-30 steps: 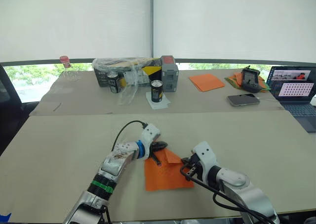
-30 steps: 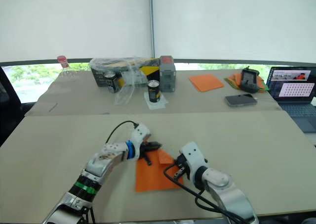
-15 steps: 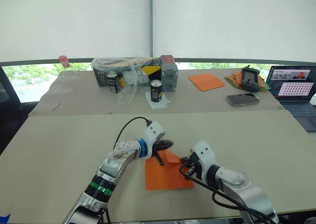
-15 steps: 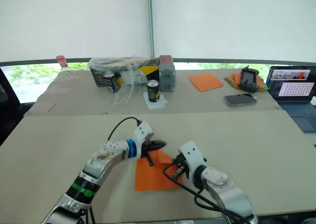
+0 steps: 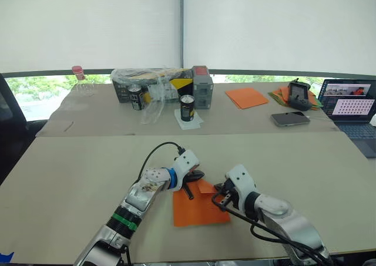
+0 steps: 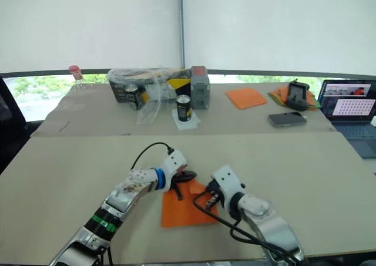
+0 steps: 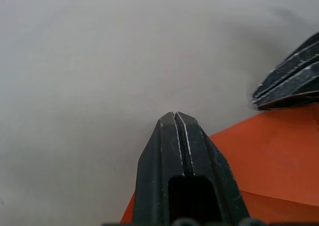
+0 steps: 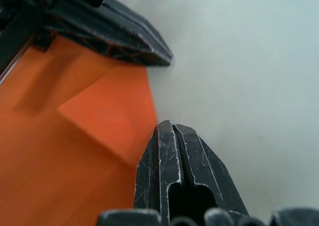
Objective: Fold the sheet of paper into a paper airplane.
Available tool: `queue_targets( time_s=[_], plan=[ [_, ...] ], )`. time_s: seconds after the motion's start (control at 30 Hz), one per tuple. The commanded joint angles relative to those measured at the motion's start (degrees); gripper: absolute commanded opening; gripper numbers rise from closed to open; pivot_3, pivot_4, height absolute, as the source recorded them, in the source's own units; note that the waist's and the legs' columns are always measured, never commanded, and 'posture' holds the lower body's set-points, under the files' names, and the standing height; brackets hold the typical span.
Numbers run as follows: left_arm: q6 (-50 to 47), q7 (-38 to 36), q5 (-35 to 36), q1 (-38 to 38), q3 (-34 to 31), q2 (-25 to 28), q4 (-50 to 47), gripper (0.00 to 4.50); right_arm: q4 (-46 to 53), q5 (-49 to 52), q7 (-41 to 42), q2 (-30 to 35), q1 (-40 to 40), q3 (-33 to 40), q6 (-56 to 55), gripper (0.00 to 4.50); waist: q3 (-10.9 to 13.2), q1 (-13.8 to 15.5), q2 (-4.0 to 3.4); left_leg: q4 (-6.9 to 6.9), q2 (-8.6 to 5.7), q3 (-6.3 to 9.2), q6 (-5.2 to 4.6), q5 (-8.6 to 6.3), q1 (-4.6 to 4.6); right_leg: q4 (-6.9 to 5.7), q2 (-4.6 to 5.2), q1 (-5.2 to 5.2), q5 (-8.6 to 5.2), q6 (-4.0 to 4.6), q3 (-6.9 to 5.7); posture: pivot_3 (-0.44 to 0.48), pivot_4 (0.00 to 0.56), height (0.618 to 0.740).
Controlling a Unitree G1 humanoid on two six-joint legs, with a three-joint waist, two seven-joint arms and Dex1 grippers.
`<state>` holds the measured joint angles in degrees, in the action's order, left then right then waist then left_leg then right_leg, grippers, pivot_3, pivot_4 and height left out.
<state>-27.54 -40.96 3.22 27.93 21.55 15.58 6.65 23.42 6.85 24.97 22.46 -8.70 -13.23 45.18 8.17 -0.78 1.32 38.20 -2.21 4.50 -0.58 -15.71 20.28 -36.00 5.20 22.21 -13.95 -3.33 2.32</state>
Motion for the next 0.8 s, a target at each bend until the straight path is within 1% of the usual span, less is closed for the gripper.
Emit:
queue_targets(
  time_s=[0.03,0.17,0.43,0.63,0.8],
  plan=[
    [-1.61,-0.81,-1.31,-2.21,2.32,0.33,0.54,0.0,-2.9,-0.86,-0.57,-1.25,-1.42,-1.32,-1.51,0.07,0.0,0.0,0.0,-0.02,0.0,0.0,0.0,0.0,0.0,0.0,0.0,0.0,0.0,0.0,0.0,0.0,0.15,0.74],
    [-1.55,-1.08,-1.7,-2.55,2.29,0.37,0.47,0.0,-3.83,-0.79,-0.43,-2.55,-1.93,-1.79,-2.38,0.07,0.0,-0.01,0.0,-0.06,-0.01,0.0,0.0,0.0,0.01,0.03,0.03,0.02,0.0,0.0,0.01,0.0,0.15,0.74],
    [-1.51,-1.68,-1.77,-2.64,2.41,0.17,0.58,0.0,-2.67,-0.34,0.36,-4.61,-1.21,-2.2,-4.05,0.07,0.0,-0.02,-0.01,-0.11,-0.01,0.0,0.0,0.0,0.01,0.06,0.03,0.03,-0.01,-0.01,0.01,0.0,0.15,0.74],
    [-1.71,-2.04,-1.69,-2.75,2.38,0.22,0.46,0.0,-3.09,0.45,1.55,-4.92,-0.33,-2.75,-2.93,0.07,0.0,-0.02,-0.01,-0.17,-0.01,0.0,0.0,-0.01,0.02,0.11,0.03,0.05,-0.01,-0.01,0.01,0.0,0.15,0.74],
    [-1.96,-2.17,-1.69,-2.87,2.3,0.4,0.26,0.0,-4.29,-1.63,-0.01,-4.02,0.61,-2.72,-0.9,0.07,-0.01,-0.01,-0.01,-0.21,-0.01,0.0,0.0,-0.01,0.01,0.12,0.04,0.04,-0.02,-0.02,0.0,0.0,0.15,0.74]
  ],
)
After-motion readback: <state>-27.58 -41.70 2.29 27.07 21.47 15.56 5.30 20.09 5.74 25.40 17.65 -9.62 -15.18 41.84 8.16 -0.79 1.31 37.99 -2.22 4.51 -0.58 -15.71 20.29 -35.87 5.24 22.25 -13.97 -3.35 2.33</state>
